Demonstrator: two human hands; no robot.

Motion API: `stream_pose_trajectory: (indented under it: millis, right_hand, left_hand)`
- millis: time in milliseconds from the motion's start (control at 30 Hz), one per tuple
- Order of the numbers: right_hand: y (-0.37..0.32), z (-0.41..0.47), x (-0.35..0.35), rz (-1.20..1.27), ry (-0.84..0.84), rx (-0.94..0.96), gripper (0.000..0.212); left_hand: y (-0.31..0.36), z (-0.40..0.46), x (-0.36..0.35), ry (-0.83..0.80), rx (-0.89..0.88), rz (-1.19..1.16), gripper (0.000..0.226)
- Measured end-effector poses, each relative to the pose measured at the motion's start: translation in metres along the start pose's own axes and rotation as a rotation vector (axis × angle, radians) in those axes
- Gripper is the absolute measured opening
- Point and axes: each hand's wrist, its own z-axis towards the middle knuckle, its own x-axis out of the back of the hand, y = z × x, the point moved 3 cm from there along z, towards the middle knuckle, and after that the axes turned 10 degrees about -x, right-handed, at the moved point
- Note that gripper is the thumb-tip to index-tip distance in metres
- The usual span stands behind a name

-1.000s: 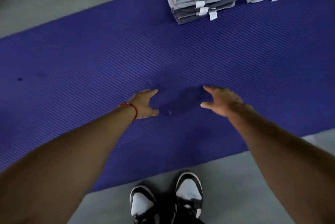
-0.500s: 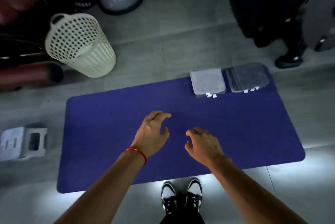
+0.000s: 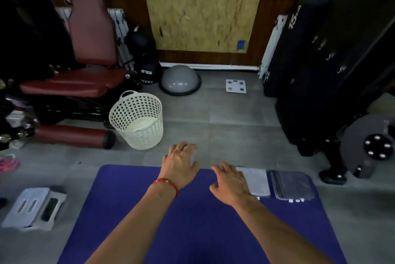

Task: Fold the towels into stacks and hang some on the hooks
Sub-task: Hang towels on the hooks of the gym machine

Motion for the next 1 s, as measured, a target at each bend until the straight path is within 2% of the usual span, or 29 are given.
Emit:
stream_pose_trajectory:
  millis: [200,433,600,733,800,1000]
  right_hand:
    - [-0.04,0.062,0.024,-0.009,-0.012,-0.06,0.068]
    - [-0.043,0.182,0.041,-0.025,0.009,-0.051,0.068]
    - [-0.014,0.353,0.063,0.004,0.009,-0.055,0.071]
    - [0.013,0.486,0.088,0.071,-0.05,-0.081,0.069]
    - [0.029,0.534,0.108,0.079,-0.057,-0.117,0.069]
    - [0.07,0.628,0.191,0.139,-0.029,-0.27,0.062]
  left_hand:
    - [-0.047,0.05,0.047,-0.012,-0.047,0.038,0.056]
    - [-0.109,0.163,0.046,-0.017,-0.045,0.189,0.066]
    - [-0.15,0.333,0.023,-0.138,-0.049,0.315,0.076]
    - [-0.152,0.498,-0.002,-0.258,-0.055,0.346,0.08]
    - [-0.141,0.567,-0.009,-0.305,-0.105,0.348,0.081]
    - [-0.099,0.715,0.004,-0.271,-0.242,0.264,0.073]
